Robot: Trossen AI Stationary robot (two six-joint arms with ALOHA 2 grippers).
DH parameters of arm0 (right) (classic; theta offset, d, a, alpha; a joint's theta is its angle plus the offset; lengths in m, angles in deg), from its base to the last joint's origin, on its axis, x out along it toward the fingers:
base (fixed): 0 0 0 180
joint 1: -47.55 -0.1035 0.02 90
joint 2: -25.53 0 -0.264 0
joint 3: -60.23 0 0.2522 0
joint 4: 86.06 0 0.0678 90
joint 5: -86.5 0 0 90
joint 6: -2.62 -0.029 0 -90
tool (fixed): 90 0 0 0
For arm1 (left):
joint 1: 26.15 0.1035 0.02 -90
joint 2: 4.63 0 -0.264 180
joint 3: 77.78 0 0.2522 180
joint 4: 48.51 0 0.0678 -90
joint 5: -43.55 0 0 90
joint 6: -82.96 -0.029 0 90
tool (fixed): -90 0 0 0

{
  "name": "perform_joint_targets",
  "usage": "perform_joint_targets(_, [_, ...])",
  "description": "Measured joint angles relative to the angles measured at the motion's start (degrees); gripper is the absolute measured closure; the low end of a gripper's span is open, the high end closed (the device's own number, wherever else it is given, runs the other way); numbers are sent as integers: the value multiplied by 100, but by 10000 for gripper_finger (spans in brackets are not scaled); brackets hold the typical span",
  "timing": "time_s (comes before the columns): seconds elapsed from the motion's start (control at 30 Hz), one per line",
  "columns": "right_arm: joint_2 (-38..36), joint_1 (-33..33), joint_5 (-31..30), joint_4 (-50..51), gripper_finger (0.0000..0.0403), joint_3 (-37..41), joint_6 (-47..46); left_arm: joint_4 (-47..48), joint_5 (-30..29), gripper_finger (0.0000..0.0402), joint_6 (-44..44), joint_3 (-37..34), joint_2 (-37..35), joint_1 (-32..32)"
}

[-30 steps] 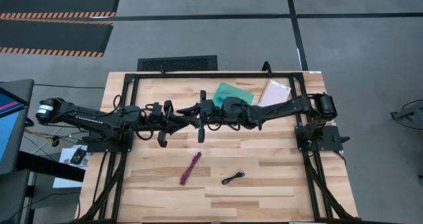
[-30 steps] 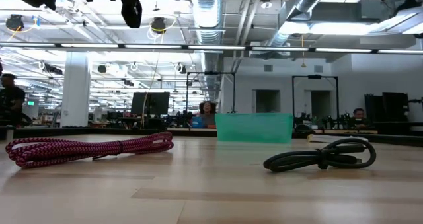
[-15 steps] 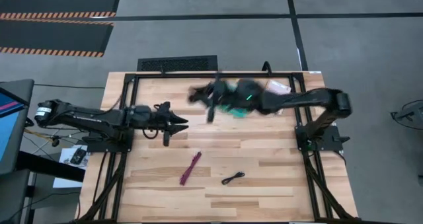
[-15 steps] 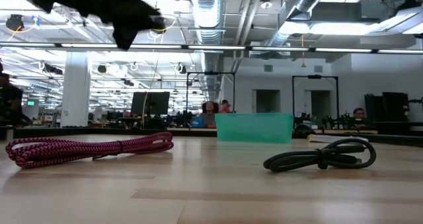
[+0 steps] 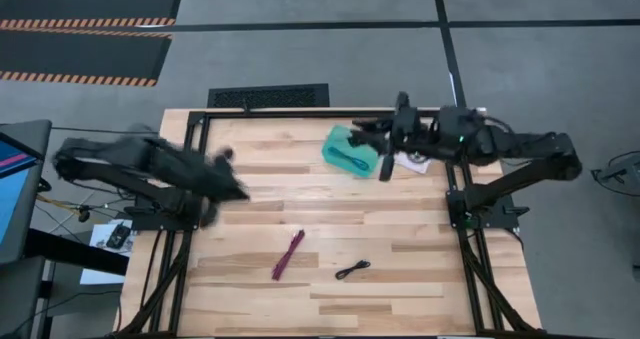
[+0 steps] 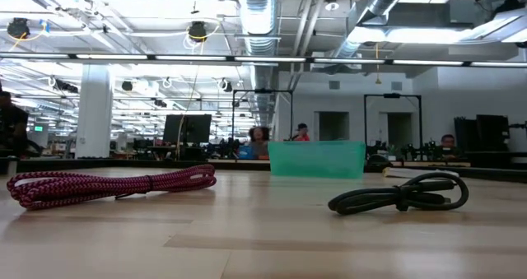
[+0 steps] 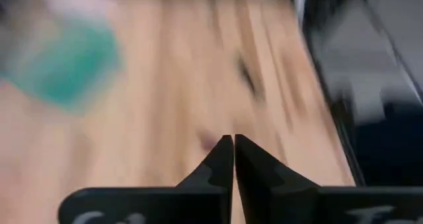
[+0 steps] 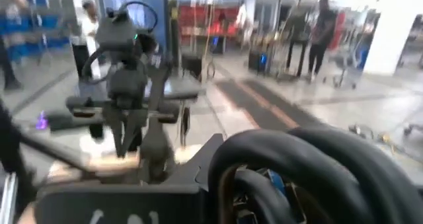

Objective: Pick and place USB-C Cables
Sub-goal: Put the top black charger cable into the light blue bin

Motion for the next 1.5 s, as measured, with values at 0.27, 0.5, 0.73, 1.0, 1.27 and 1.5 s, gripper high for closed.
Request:
perform_joint_targets(0.27, [473,-312,-493,248,326,4,-106,-820,2439,401,509,-1549,1871,-375])
perform_joint_targets(0.5, [491,-368,-586,288,327,4,-123,-1793,1007,402,-178,-1718,2182,-479])
perform_joint_targets(0.73, [241,-817,-453,487,327,-558,-150,-5291,1335,401,-166,-3812,2287,582])
perform_joint_targets(1.0, [82,-2868,-640,882,327,-1280,-53,-7024,3002,401,1157,-4764,1692,1949])
perform_joint_targets(1.27, [961,-4036,-2728,1485,327,-829,-665,-8774,3993,401,600,-3676,-102,2565])
perform_joint_targets(1.5, [1643,-3878,-3414,2704,327,-748,-2153,-6346,3024,401,-1184,-2426,-1530,1250])
